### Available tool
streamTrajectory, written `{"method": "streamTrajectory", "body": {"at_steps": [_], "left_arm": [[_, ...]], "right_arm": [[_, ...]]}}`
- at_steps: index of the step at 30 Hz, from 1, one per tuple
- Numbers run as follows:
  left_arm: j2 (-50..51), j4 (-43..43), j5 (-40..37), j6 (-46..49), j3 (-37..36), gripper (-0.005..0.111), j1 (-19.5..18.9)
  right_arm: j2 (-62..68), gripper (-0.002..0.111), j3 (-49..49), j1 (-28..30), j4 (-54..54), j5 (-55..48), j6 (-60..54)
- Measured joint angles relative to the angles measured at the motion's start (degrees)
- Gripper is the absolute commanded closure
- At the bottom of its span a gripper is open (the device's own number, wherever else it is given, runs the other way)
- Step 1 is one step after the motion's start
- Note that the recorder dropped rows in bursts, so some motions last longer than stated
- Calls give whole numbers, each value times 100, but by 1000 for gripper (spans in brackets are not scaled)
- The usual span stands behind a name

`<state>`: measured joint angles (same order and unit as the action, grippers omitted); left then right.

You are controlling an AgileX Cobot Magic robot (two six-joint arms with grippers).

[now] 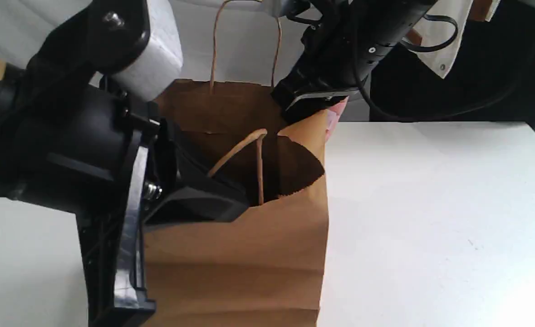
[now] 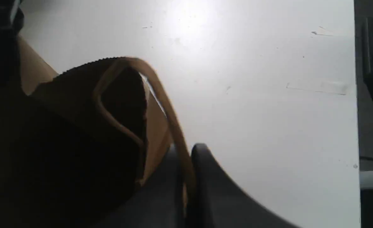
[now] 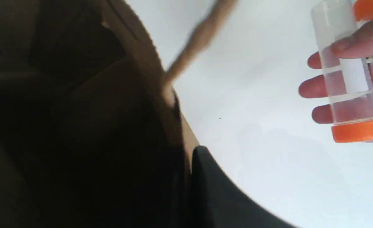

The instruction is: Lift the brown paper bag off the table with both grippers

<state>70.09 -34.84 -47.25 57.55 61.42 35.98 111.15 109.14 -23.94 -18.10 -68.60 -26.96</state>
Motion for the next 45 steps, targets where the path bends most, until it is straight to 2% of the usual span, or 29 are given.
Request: {"method": "streamTrajectory", "body": {"at_steps": [4,7,10,13,21,33,41,45], "left_arm": [[-129,109,-24,0,0,107,0],[-340,135,11,0,64,107,0],[-498,149,-70,0,361,107,0],[-524,149,-130,0,754,107,0],[-257,157,-532,-208,1581,107,0],[148,197,-575,-343,1630,107,0],[402,197,-534,-404,1652,107,-255],[531,197,-534,-408,1652,107,-261]], "right_arm": [[9,108,0,211,-317,-13,268],[49,108,0,642,-1251,-110,311],[129,108,0,1010,-2175,-151,328],[140,108,0,1244,-2476,-151,380],[400,108,0,1293,-2611,-225,831],[1111,108,0,1293,-2774,-247,1064],[1626,108,0,1293,-3278,-261,1064],[1849,108,0,1293,-3574,-250,970]]}}
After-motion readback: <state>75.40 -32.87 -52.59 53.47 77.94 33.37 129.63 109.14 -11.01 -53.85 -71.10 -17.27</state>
